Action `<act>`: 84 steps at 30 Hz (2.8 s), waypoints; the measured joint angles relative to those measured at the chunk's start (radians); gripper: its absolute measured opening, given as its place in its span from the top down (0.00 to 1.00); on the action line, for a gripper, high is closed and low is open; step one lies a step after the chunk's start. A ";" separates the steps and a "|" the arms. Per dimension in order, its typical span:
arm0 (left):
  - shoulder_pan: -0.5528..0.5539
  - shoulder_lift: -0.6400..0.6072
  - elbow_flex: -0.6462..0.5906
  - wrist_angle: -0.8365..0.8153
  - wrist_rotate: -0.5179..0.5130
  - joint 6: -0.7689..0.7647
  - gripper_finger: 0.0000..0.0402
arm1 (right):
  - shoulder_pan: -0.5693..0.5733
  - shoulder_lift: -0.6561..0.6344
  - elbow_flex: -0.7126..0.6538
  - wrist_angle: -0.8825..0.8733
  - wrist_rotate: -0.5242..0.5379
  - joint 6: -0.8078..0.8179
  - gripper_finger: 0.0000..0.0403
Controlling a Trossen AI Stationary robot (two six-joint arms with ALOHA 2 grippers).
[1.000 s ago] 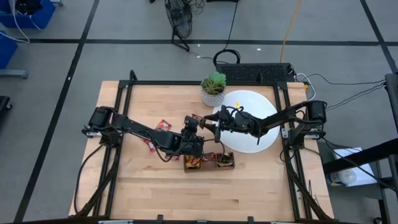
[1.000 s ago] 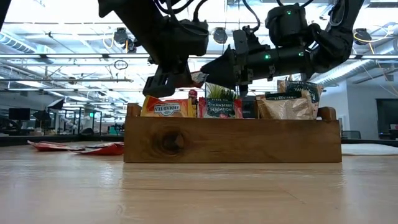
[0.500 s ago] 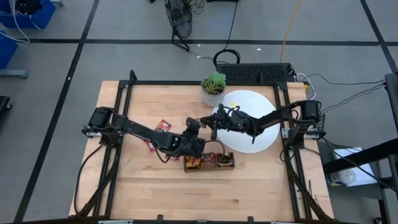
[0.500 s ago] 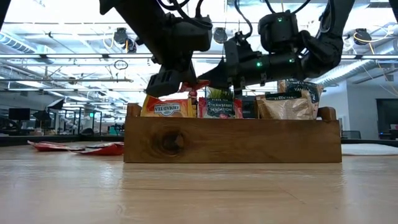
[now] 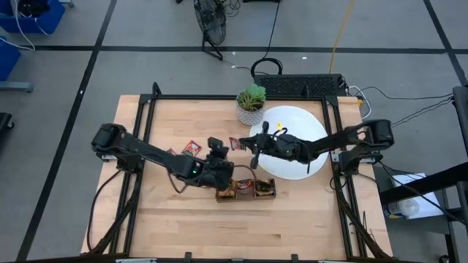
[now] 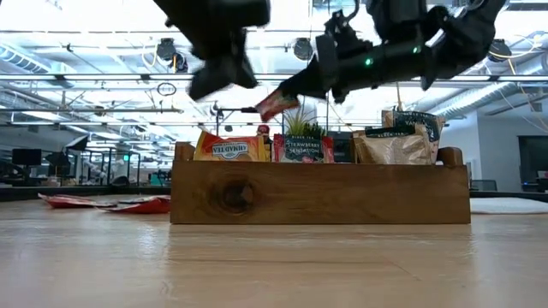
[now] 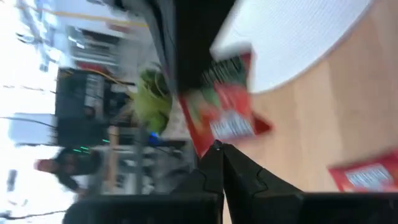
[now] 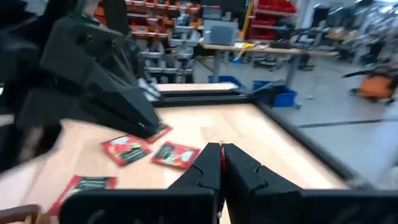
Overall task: Pick & Place Tea
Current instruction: Put the red tea bag into the middle section of the wooden organizer
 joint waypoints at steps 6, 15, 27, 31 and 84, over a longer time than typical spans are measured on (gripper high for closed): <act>0.003 -0.145 -0.001 -0.113 0.133 -0.214 0.95 | 0.059 -0.115 0.000 -0.111 0.002 -0.101 1.00; 0.098 -0.520 -0.281 0.165 0.611 -0.255 0.98 | 0.249 -0.200 0.322 -0.834 -0.062 -0.129 1.00; 0.326 -1.022 -0.818 0.787 0.969 -0.334 0.92 | 0.313 0.213 0.885 -1.566 -0.218 -0.123 1.00; 0.338 -1.062 -0.869 0.788 0.974 -0.355 0.95 | 0.296 0.273 0.949 -1.687 -0.187 -0.110 1.00; 0.333 -1.050 -0.872 0.747 0.990 -0.367 0.91 | 0.332 0.233 0.684 -1.184 0.212 -0.333 0.77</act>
